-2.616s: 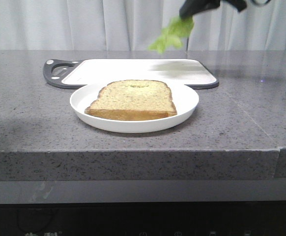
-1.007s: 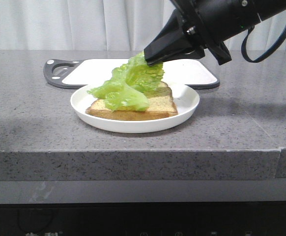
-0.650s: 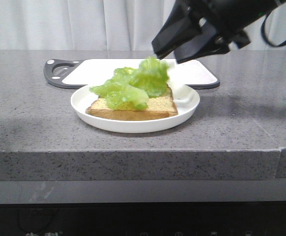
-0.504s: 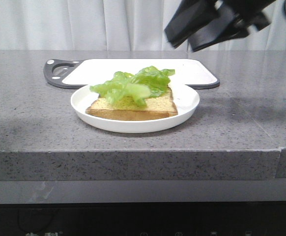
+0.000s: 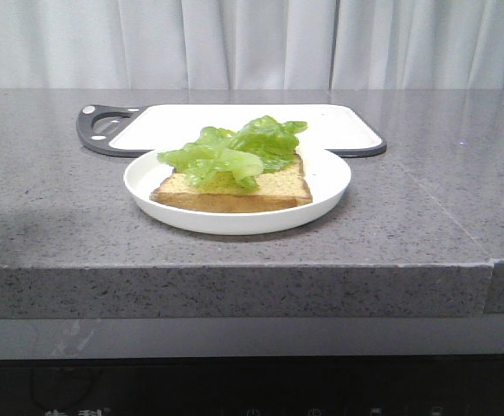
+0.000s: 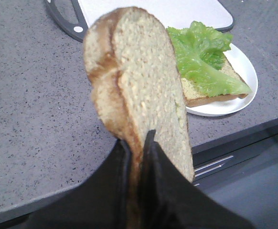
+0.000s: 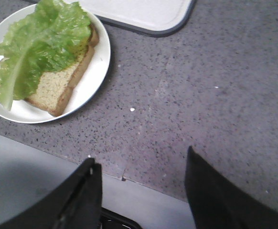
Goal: Left arm grabs bread, right arm adds lettuce
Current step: 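Raise the right gripper away from the plate, then carry the held bread slice with the left gripper over the lettuce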
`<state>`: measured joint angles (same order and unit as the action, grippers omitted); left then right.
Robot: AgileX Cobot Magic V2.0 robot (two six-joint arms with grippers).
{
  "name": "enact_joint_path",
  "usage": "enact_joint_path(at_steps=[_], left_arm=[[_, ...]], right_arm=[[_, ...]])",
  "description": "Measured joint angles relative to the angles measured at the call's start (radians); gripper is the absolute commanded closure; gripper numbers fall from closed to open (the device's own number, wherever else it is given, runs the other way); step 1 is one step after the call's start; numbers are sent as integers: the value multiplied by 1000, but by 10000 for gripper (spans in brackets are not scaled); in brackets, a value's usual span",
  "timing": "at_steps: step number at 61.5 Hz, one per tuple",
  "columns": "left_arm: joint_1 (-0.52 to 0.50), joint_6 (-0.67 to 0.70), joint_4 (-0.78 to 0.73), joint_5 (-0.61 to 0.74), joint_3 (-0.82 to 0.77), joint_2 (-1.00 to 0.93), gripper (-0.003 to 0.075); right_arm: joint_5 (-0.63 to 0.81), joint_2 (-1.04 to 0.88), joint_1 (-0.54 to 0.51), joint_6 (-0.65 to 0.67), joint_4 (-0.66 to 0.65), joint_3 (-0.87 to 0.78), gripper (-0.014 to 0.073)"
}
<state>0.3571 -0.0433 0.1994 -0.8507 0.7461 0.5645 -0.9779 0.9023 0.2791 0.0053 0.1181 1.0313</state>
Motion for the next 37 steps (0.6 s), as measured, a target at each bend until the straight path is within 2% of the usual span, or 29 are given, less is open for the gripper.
enact_joint_path(at_steps=[25, 32, 37], left_arm=[[0, 0, 12, 0, 0, 0, 741], [0, 0, 94, 13, 0, 2, 741], [0, -35, 209, 49, 0, 29, 741]], right_arm=[[-32, -354, 0, 24, -19, -169, 177], [-35, -392, 0, 24, -19, -185, 177], [-38, -399, 0, 24, -21, -186, 177]])
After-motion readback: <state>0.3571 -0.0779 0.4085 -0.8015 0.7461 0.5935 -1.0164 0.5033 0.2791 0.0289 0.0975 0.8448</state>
